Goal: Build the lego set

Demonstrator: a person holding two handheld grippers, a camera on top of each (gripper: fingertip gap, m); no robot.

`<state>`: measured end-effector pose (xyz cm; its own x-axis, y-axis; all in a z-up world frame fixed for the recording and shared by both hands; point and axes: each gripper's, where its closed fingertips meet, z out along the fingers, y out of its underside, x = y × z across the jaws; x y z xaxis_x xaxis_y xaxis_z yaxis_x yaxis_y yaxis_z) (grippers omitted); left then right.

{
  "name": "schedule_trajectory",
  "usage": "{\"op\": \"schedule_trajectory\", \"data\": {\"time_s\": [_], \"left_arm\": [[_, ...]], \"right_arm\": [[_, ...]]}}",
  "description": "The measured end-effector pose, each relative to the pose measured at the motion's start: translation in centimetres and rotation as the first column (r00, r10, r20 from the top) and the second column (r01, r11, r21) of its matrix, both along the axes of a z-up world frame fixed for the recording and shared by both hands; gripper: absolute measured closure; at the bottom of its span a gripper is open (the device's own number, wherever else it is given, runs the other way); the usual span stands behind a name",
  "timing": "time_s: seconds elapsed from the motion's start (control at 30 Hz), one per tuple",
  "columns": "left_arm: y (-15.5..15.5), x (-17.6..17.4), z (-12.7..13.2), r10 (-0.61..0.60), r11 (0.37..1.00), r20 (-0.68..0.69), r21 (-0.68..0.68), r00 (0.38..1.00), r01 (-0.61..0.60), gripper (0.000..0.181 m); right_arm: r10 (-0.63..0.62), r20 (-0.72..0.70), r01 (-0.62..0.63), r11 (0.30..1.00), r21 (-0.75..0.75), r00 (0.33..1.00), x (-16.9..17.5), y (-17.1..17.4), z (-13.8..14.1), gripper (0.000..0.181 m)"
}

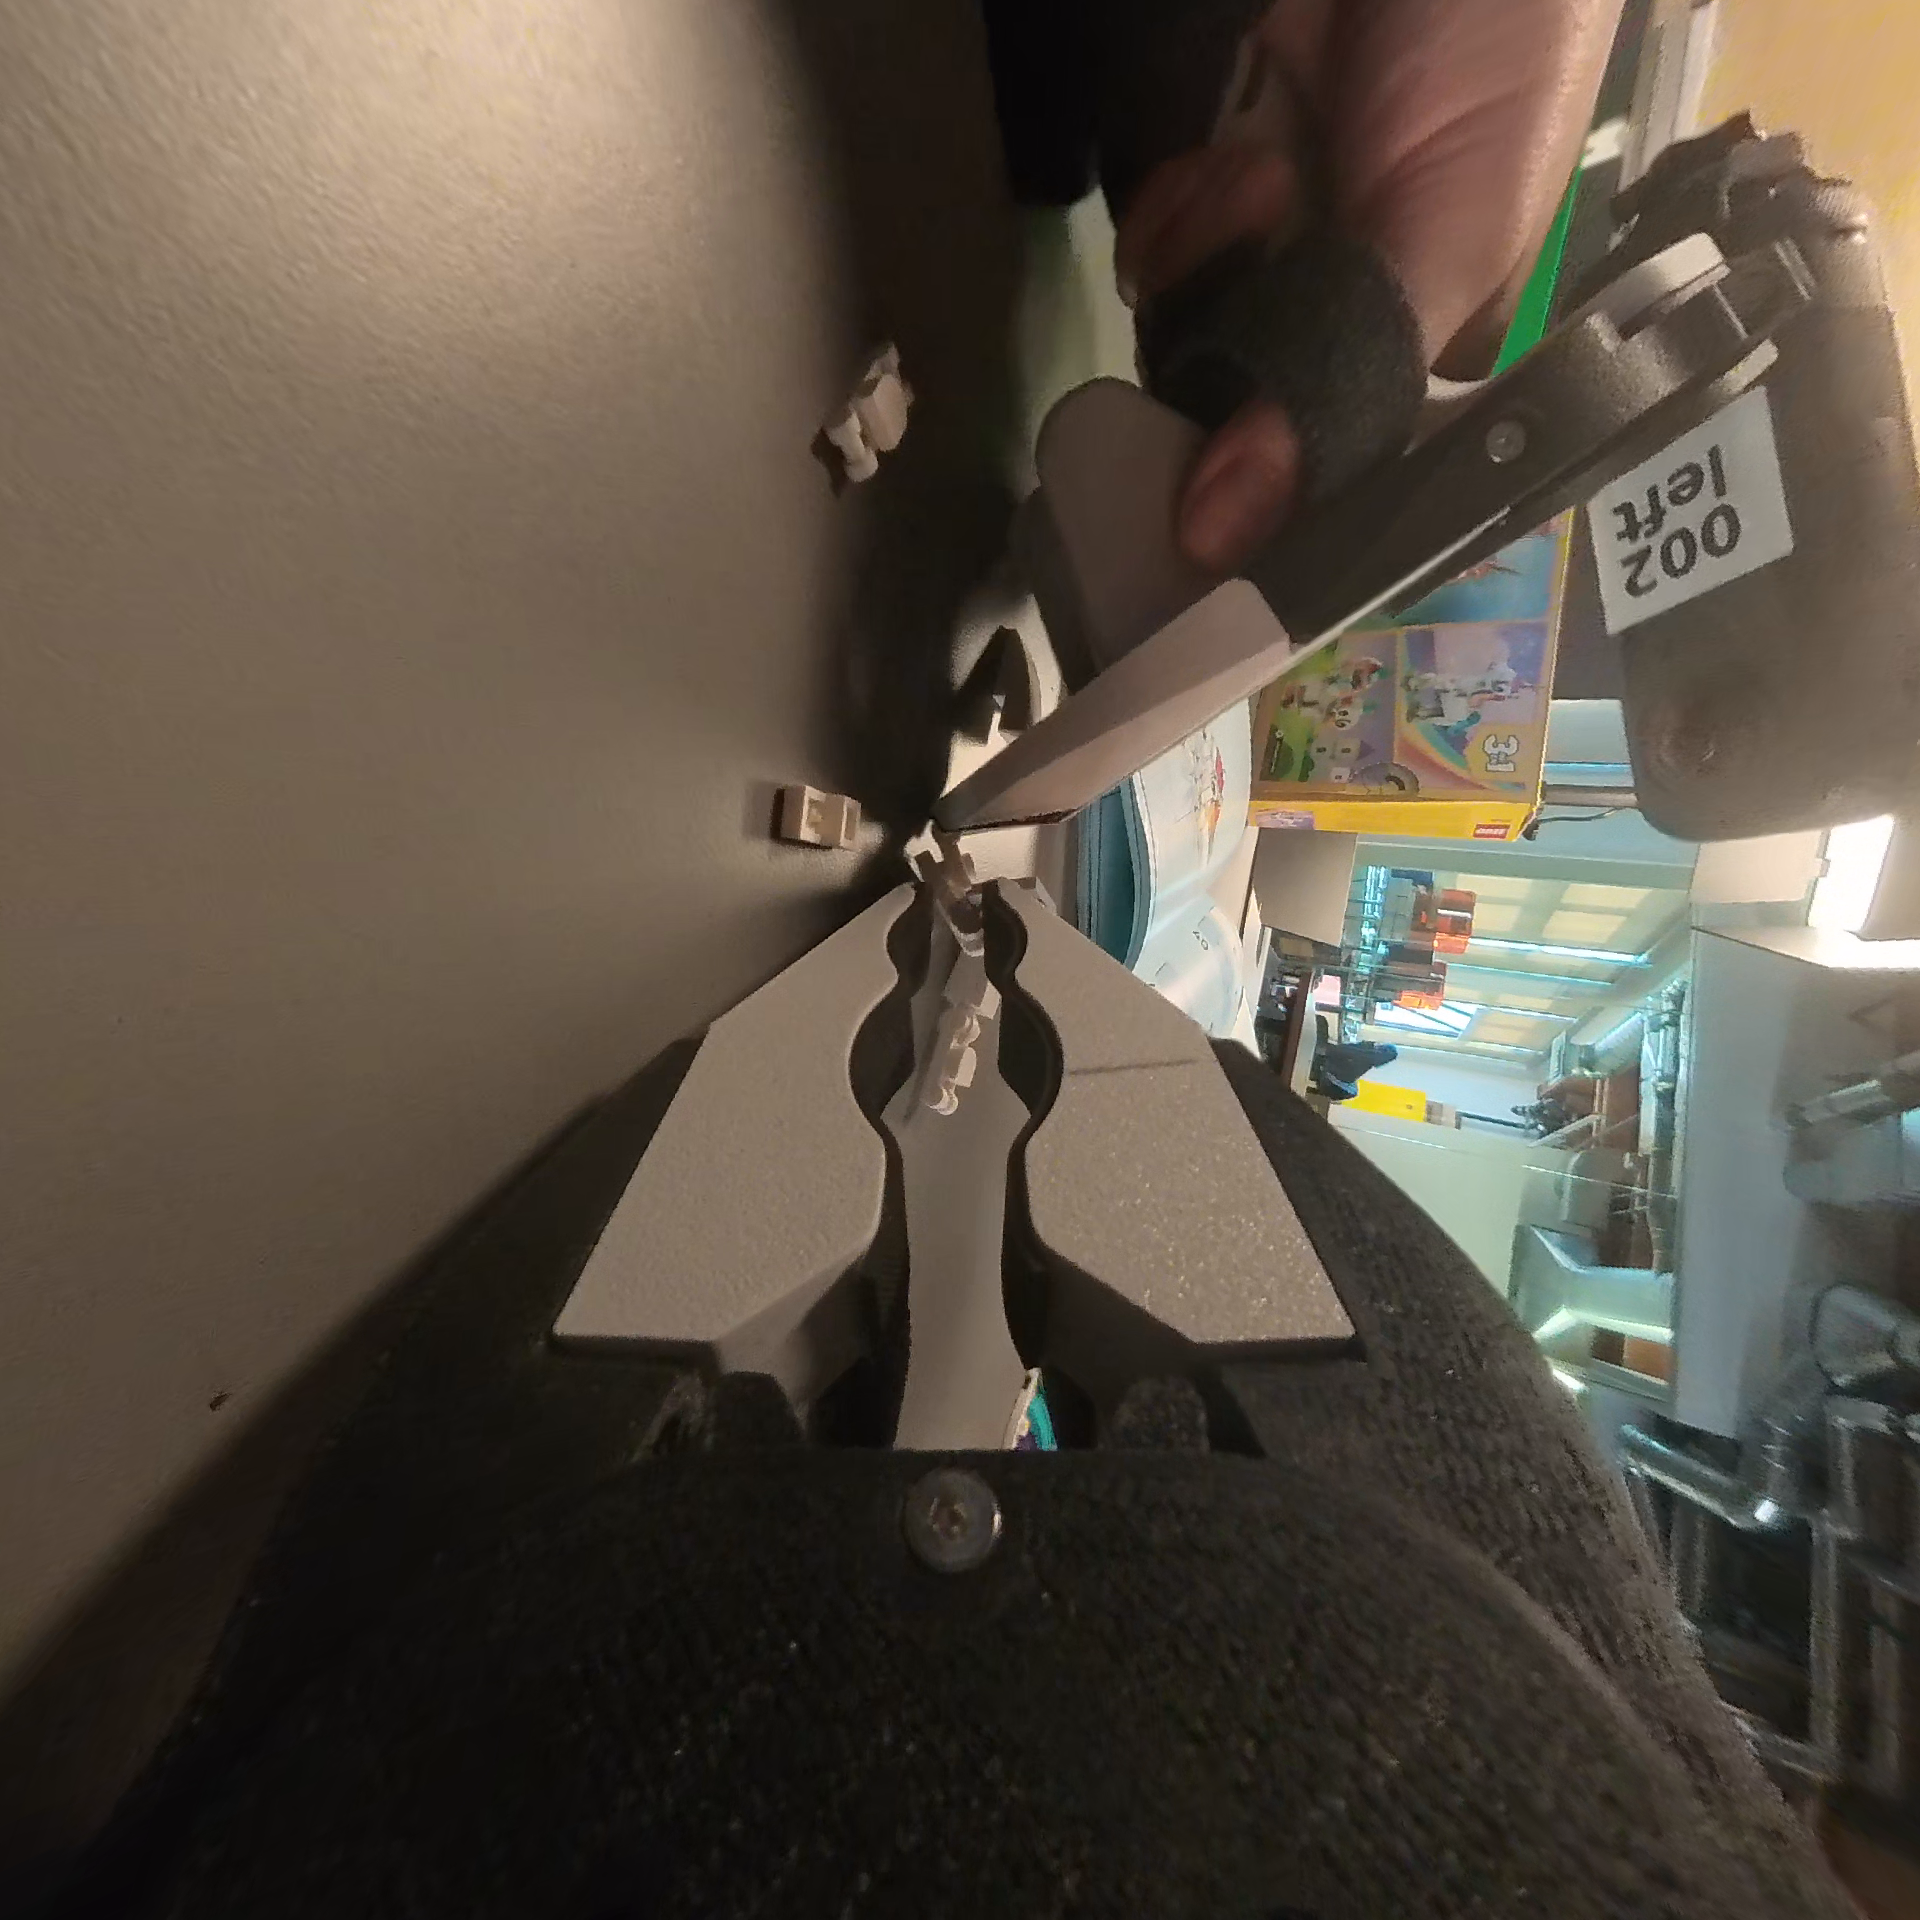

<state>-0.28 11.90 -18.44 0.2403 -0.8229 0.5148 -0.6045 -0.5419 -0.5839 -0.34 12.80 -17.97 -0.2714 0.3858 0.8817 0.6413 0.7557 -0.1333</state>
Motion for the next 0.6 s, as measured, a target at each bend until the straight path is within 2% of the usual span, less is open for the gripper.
{"op": "schedule_trajectory", "data": {"time_s": [0.3, 0.47, 0.6], "left_arm": [[0.07, -0.17, -0.05, -0.110, 0.994, -0.036, -0.002, 0.993, 0.110, 0.179], [0.06, -0.18, -0.05, -0.124, 0.992, -0.032, 0.003, 0.992, 0.124, 0.179], [0.14, -0.15, -0.01, -0.134, 0.989, -0.021, 0.059, 0.991, 0.135, 0.179]], "right_arm": [[0.014, 0.002, -0.014, 1.000, -0.025, 1.000, -0.10, -0.08, -0.13, 0.176], [0.000, 0.011, 0.001, 0.998, -0.069, 1.000, -0.14, -0.04, -0.18, 0.176], [-0.023, -0.006, 0.022, 0.994, -0.104, 1.000, -0.12, 0.05, -0.17, 0.176]]}}
